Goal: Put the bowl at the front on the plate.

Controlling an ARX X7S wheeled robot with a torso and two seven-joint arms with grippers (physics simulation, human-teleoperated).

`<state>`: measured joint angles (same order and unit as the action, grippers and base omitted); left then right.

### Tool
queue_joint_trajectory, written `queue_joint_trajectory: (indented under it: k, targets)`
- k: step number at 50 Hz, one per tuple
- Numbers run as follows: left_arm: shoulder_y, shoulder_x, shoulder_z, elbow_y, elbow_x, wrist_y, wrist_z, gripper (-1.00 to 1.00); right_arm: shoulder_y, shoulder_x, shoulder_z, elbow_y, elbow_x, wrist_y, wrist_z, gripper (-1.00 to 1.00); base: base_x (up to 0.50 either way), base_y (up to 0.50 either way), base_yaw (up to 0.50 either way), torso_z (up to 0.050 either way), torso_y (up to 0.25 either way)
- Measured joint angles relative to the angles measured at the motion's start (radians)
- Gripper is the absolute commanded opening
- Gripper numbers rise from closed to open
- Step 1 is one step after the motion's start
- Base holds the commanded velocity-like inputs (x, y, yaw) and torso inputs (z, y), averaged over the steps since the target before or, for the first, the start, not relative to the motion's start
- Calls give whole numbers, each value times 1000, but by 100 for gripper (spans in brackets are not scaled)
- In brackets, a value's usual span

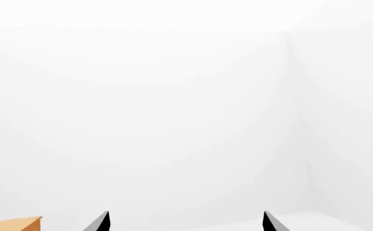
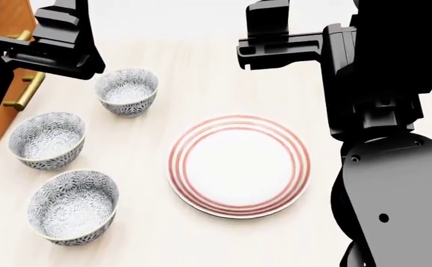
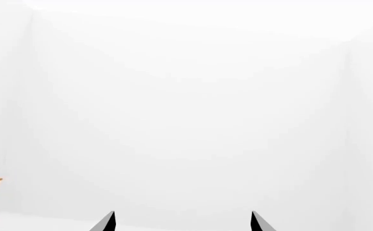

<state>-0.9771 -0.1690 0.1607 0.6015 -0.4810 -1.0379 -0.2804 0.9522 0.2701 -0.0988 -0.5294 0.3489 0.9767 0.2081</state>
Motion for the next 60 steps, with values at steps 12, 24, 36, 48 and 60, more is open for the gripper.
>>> queue_joint_trajectory:
  k: [12, 24, 36, 48, 60]
  targets:
    - [0, -3, -1, 0, -12, -2, -9, 100, -3, 3, 1, -2, 6, 0, 4, 100, 89, 0, 0, 0, 0]
    - [-2, -7, -5, -3, -25, -1, -17, 100, -3, 5, 0, -2, 10, -2, 9, 100, 88, 0, 0, 0, 0]
    - [0, -11, -6, -4, -36, 2, -25, 100, -5, 5, 1, -1, 15, -6, 14, 100, 92, 0, 0, 0, 0]
    - [0, -15, -3, -6, -44, 7, -33, 100, -7, 8, 1, 0, 20, -9, 17, 100, 94, 0, 0, 0, 0]
    - [-5, -18, -2, -9, -53, 11, -41, 100, -2, 10, 1, -1, 26, -5, 21, 100, 93, 0, 0, 0, 0]
